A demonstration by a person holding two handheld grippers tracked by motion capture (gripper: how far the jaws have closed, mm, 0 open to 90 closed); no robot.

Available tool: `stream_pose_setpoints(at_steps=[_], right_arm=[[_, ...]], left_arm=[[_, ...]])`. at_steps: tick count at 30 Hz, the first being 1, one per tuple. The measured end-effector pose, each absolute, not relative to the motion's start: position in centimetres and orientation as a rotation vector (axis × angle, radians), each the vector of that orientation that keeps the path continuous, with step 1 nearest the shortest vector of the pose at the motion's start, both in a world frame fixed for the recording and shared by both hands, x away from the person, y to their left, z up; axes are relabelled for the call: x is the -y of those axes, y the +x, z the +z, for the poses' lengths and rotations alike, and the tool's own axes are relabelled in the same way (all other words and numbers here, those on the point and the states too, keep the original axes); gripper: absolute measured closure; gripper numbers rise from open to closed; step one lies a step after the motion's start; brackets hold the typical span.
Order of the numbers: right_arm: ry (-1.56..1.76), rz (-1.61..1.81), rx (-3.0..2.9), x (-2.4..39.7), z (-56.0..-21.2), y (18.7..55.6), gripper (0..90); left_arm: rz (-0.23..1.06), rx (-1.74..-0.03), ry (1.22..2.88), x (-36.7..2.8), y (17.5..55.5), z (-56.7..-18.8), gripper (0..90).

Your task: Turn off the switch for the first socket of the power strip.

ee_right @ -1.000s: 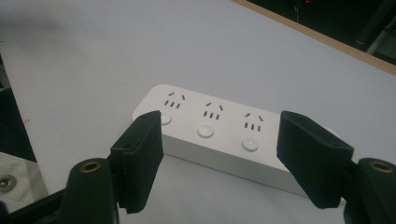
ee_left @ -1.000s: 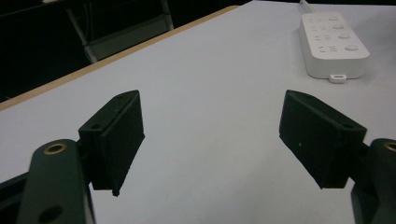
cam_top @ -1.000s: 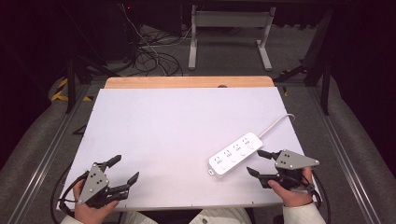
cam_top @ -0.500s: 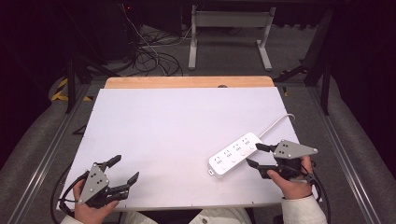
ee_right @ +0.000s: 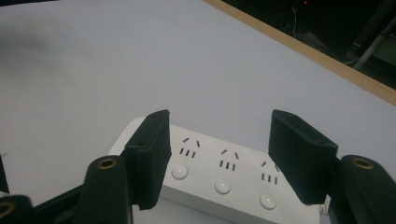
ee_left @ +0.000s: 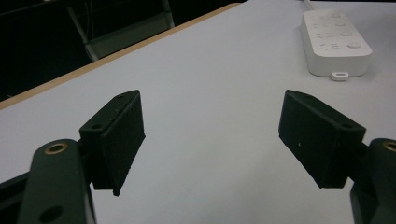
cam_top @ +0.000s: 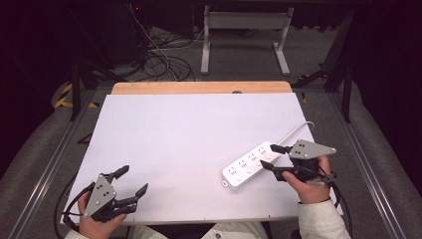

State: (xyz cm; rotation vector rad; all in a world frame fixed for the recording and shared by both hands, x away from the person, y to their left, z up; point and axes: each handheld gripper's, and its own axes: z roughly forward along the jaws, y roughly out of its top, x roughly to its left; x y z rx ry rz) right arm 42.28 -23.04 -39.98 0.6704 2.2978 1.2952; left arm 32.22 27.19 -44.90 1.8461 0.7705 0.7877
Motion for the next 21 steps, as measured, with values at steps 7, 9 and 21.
stream_pose_setpoints(at_steps=[7,9,21], right_arm=[[0.681,1.279,-2.292,23.3,-39.6,43.1,39.6],[0.691,1.279,-2.291,23.3,-39.6,43.3,39.8],[0.763,1.257,-2.299,23.8,-40.3,44.5,45.3]], left_arm=[[0.788,-0.772,1.847,-27.2,32.2,-44.9,23.0],[0.788,-0.772,1.847,-27.2,32.2,-44.9,23.0],[0.786,-0.773,1.848,-27.2,32.2,-44.9,23.0]])
